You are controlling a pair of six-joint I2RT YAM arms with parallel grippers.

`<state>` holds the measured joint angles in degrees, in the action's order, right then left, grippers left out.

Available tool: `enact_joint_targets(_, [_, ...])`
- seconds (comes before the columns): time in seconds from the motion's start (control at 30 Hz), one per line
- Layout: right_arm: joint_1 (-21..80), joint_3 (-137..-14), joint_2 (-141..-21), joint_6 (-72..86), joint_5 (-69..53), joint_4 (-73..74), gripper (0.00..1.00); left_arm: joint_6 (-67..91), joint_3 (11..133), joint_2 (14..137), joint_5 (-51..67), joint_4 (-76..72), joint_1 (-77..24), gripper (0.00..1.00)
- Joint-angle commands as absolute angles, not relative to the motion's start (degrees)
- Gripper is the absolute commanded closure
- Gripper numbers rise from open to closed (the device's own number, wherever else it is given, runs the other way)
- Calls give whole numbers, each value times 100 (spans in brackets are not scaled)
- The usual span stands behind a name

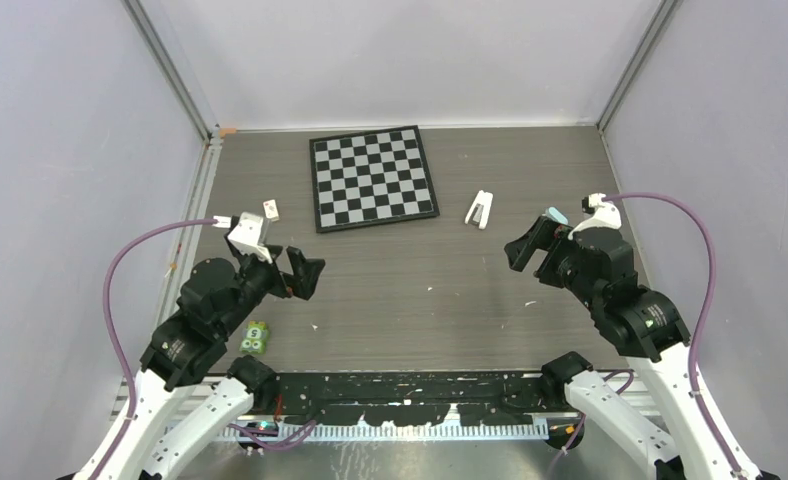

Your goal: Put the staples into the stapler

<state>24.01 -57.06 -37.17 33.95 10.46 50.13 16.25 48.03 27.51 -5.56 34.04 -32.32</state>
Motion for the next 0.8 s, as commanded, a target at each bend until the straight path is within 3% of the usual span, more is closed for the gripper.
enact_joint_targets(0.0, [2432,-5635,-3743,3339,1257,4622,0,1487,4759,2761,-589,3147,-3208,0])
enact_joint_targets(0.27, [2431,-5411,-4054,2387,2371,3651,0,1608,4553,2666,-491,3121,-3208,0])
enact_joint_targets(0.5, [2144,-6138,-6090,949,3030,3333,1,1793,4447,2654,-27,3097,-3208,2])
enact_joint_targets(0.57, [1740,-6544,-6736,781,2707,3501,6,1761,4432,2640,-26,3108,-3208,2])
enact_joint_targets(0.7, [655,-7101,-7617,618,1220,3550,32,1688,4412,2628,-26,3081,-3207,2])
enact_joint_targets(0.77, [244,-7281,-8033,513,961,3513,38,1665,4412,2630,-25,3089,-3223,2])
